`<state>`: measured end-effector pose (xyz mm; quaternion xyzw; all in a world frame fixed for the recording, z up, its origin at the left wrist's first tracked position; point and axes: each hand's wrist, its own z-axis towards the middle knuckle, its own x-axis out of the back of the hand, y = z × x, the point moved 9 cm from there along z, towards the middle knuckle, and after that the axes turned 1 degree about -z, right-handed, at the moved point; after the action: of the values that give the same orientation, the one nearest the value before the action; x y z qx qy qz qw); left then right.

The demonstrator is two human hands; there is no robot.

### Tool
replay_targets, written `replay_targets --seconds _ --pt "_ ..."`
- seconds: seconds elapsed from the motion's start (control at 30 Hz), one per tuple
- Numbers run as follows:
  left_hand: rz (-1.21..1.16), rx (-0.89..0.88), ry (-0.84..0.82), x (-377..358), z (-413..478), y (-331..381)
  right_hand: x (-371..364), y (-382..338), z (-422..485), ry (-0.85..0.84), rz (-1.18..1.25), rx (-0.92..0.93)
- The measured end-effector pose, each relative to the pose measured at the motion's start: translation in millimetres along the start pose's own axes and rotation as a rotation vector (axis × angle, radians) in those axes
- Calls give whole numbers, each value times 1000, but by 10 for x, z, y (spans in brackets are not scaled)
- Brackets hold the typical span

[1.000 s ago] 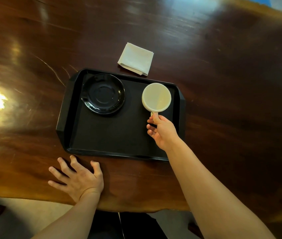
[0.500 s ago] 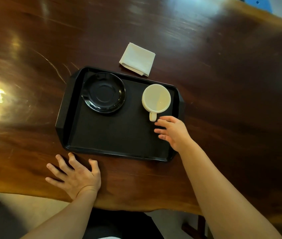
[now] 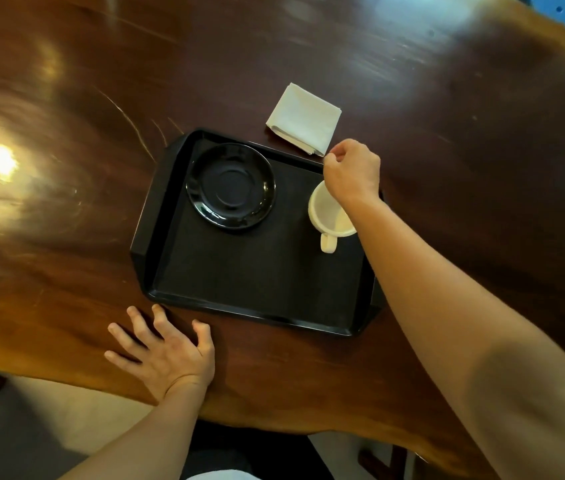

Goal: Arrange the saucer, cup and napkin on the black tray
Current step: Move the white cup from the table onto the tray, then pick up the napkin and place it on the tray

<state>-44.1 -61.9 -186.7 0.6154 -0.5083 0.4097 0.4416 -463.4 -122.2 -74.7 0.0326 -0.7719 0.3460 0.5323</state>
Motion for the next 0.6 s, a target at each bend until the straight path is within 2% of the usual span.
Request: replay_targets --seconds 0.2,0.33,0.47,0.6 --pt "-4 7 3 -23 2 -11 -343 -19 512 -78 -197 -106" --pt "-6 4 4 -28 3 -12 -537 15 641 -145 -221 -199" --pt "-7 11 -7 -31 21 -29 -649 -15 708 -131 -170 -292" --pt "-5 6 -9 -21 0 -7 -632 -28 757 -75 -10 -393"
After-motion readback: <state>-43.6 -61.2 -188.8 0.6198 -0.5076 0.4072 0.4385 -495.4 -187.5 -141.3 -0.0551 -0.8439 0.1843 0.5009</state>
